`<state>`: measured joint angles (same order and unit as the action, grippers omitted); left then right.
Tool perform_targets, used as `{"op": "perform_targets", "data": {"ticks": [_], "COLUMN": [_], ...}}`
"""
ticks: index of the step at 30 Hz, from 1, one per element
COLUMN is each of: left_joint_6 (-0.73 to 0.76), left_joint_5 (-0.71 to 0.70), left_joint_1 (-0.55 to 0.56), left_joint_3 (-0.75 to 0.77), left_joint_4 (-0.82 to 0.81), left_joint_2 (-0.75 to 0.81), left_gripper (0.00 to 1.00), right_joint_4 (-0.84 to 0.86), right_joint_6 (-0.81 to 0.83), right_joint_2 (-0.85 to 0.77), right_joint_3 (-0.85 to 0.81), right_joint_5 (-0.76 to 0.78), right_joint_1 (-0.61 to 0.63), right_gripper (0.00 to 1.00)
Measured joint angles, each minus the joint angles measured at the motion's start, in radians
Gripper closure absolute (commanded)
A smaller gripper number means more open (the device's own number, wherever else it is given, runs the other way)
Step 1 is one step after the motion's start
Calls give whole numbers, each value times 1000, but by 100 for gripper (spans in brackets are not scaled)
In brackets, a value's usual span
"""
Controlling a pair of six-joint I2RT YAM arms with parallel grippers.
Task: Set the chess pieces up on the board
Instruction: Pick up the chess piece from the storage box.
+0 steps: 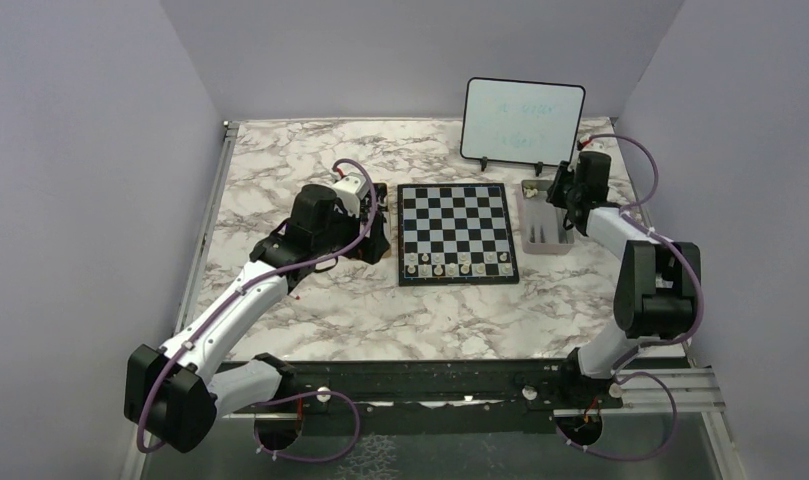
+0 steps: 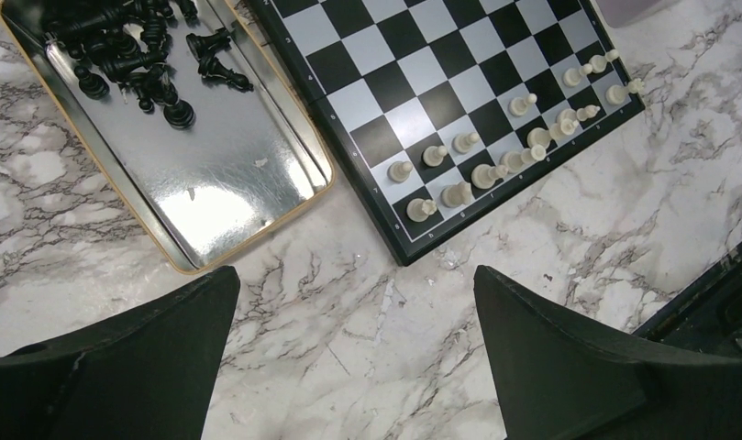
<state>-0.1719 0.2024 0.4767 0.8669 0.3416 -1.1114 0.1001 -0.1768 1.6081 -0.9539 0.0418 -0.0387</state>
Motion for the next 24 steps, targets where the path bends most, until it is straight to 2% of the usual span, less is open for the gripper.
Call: {"op": "perform_targets", "data": {"ticks": [10,20,24], "left_joint_6": [26,28,28], "left_joint_5": [12,12,12], "left_joint_1": [-2,-3,-3], "left_joint_3": [-1,-1,-1], "left_joint_4": [0,0,0], "left_joint_2": [18,25,25], "left_gripper": [1,1,1], "right_joint_4": [87,201,229], "right_joint_6": [20,-15,-26], "right_joint_2": [159,265,286], "right_joint_3": [-55,-59,-59], "right_joint_5": [-146,-279,-300], "right_joint_1": [-57,-60,-60], "right_gripper": [64,64,67]}}
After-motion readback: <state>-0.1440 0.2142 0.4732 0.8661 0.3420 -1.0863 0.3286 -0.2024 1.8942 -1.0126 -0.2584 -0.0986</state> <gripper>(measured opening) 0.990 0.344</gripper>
